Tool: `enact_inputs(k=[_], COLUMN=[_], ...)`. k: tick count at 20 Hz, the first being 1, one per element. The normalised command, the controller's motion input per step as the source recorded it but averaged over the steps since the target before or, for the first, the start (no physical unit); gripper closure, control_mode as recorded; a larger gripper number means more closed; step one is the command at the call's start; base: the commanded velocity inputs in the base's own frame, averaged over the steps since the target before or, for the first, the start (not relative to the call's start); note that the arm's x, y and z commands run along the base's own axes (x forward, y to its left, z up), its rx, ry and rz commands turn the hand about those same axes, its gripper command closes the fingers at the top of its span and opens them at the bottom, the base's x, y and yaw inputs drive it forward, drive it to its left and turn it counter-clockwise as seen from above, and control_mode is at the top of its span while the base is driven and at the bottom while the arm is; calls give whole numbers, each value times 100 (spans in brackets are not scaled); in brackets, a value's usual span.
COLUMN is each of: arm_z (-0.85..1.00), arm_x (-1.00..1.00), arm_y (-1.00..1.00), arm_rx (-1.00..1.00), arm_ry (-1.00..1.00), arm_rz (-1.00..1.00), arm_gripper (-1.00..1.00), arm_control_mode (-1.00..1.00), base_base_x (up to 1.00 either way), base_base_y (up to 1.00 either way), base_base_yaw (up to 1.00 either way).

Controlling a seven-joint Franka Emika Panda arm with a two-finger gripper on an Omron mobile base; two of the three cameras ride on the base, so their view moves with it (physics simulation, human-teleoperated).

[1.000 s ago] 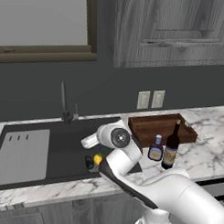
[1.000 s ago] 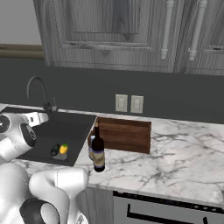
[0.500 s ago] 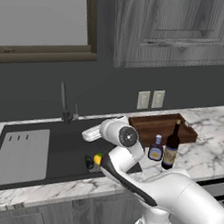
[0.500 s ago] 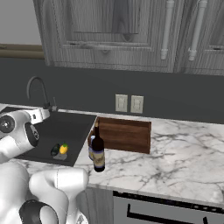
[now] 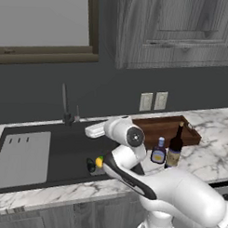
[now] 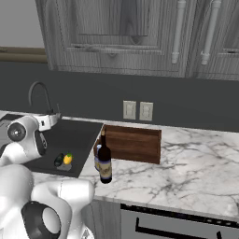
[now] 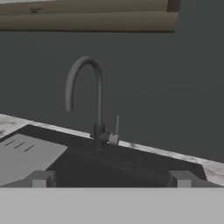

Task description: Pick up all produce items and place them in the sink. Turn on the sink faucet to wash them. Then turn the sink off and put them in the tray.

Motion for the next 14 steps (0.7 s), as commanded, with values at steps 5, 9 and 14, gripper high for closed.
enact_inputs(k=[5,9,14], arm_z=[0,0,0], arm_x=[28,20,21], arm_y=[-15,0,-1], arm_rx=[10,1,1], arm_ry=[-1,-1,0], arm_rz=[1,3,1], arm_gripper=[-100,-100,-100], arm_control_mode=[-100,-100,-100], base_base_x=[0,0,0], base_base_y=[0,0,0], base_base_yaw=[0,0,0])
